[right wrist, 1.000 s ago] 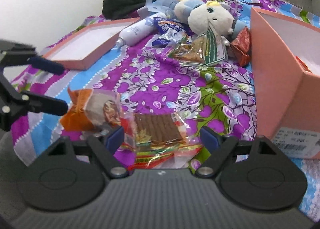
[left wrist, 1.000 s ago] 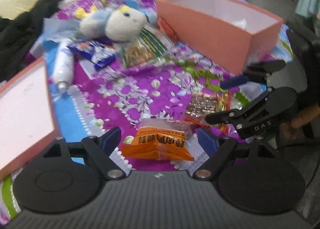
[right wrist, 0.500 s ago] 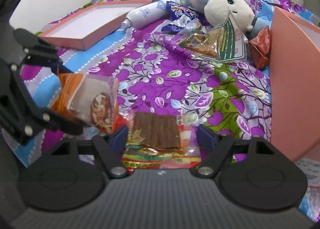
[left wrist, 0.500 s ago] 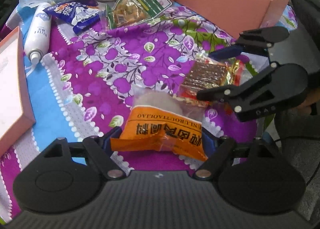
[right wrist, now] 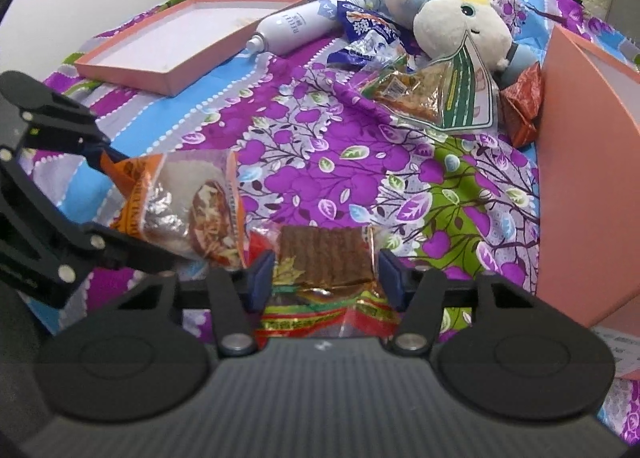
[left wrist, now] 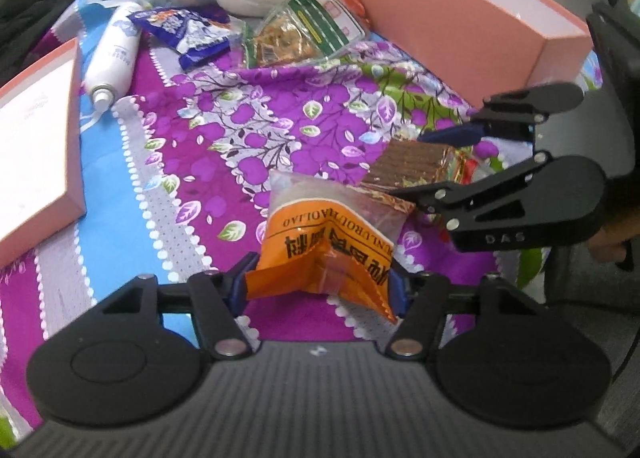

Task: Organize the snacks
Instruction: 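Lift both held bags and carry them over the deep pink box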

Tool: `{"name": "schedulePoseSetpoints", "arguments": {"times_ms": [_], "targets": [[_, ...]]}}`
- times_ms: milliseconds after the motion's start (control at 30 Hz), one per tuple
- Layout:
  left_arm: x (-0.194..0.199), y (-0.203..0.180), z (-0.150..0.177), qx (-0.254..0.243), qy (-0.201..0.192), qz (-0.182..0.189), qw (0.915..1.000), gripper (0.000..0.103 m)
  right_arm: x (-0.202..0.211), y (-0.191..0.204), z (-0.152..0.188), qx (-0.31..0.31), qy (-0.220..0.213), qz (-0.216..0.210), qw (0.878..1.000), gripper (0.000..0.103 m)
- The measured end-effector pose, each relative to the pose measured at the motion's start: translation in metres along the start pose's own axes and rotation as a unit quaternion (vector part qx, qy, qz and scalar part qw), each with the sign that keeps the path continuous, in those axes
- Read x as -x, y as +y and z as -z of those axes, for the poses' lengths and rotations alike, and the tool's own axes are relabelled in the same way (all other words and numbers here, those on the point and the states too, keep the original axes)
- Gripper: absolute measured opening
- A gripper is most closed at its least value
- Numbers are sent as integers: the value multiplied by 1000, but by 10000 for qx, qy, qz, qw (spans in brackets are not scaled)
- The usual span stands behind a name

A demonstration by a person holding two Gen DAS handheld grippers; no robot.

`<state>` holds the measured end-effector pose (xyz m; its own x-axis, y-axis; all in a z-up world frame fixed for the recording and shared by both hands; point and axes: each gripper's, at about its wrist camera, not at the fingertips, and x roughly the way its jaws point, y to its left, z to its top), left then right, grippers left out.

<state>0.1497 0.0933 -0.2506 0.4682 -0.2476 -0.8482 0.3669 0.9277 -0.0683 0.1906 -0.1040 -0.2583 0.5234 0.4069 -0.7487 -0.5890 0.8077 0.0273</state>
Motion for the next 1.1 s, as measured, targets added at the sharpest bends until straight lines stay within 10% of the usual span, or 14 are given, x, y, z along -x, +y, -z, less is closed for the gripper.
{"name": "schedulePoseSetpoints", "arguments": {"times_ms": [567, 1100], "targets": [[36, -21, -1, 1864, -582, -860, 9770, 67, 49, -19, 17, -702, -494, 278, 9959, 55], [128, -67, -32, 1900, -1574, -1226, 9613, 68, 131, -24, -9, -1020, -1454, 399, 9833, 55]]}}
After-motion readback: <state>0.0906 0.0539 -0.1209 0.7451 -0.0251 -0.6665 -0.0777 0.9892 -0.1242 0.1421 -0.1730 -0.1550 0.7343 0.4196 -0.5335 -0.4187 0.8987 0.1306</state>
